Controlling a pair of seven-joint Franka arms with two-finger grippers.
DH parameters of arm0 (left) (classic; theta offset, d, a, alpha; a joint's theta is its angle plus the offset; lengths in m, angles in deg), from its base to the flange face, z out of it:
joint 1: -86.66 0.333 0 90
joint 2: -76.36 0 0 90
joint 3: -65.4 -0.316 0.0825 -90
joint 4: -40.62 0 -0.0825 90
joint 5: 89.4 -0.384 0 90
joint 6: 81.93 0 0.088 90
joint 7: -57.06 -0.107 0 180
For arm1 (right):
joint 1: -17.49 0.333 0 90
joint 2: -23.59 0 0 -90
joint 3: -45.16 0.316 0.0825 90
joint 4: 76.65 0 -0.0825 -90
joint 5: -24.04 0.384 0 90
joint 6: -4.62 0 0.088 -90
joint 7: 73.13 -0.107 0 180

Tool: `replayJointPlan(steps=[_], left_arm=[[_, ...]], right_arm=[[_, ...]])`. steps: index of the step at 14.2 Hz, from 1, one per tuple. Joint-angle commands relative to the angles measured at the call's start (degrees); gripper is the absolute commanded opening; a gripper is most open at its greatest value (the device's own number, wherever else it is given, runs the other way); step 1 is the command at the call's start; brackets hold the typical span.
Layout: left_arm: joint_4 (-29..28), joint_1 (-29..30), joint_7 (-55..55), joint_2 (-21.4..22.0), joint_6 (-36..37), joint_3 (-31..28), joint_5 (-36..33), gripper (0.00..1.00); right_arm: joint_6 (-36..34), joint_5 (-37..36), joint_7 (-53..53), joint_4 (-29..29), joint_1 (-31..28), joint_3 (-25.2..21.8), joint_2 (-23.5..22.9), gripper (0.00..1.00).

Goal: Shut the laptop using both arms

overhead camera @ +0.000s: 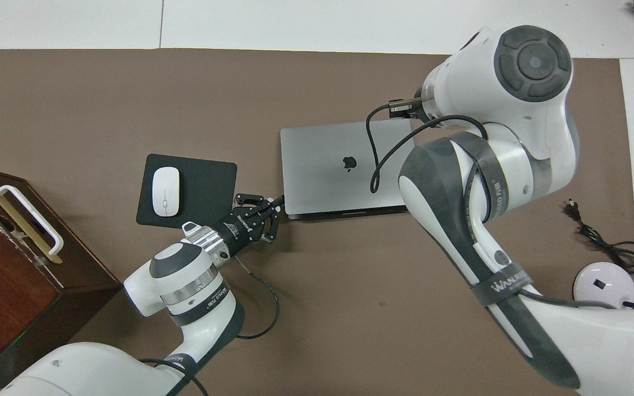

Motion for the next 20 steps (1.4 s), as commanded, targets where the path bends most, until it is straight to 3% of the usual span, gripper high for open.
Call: replayJointPlan(steps=[1, 4, 8, 11, 15, 20], left_arm=[[-1.6, 0.5, -0.3, 3.7, -3.5, 0.5, -0.3, 0.0], [-2.2, 1.3, -0.1, 5.4, -3.9, 0.4, -1.4, 0.0], [-2.0, 2.1, -0.1, 9.3, -10.1, 0.3, -2.8, 0.0], [-1.4, 2.3, -0.1, 11.8, -14.4, -0.1, -8.0, 0.0], [2.0, 5.6, -0.2, 10.9, -15.1, -0.1, -14.8, 0.0], [8.7, 8.8, -0.2, 8.5, -15.6, -0.1, -36.3, 0.0]], right_arm=[[-1.9, -0.5, 1.9, -0.8, -1.5, 0.7, 2.1, 0.0], [-3.2, 0.0, 4.7, -0.8, -3.0, 0.8, 3.1, 0.0], [-5.8, 0.3, 6.5, -0.9, -4.5, 0.8, 5.1, 0.0], [-7.9, 0.5, 9.1, -0.9, -6.1, 0.8, 7.0, 0.0], [-9.9, 1.3, 10.8, -0.9, -7.7, 0.8, 8.8, 0.0], [-12.4, 1.4, 13.5, -0.9, -10.3, 1.5, 11.2, 0.0]])
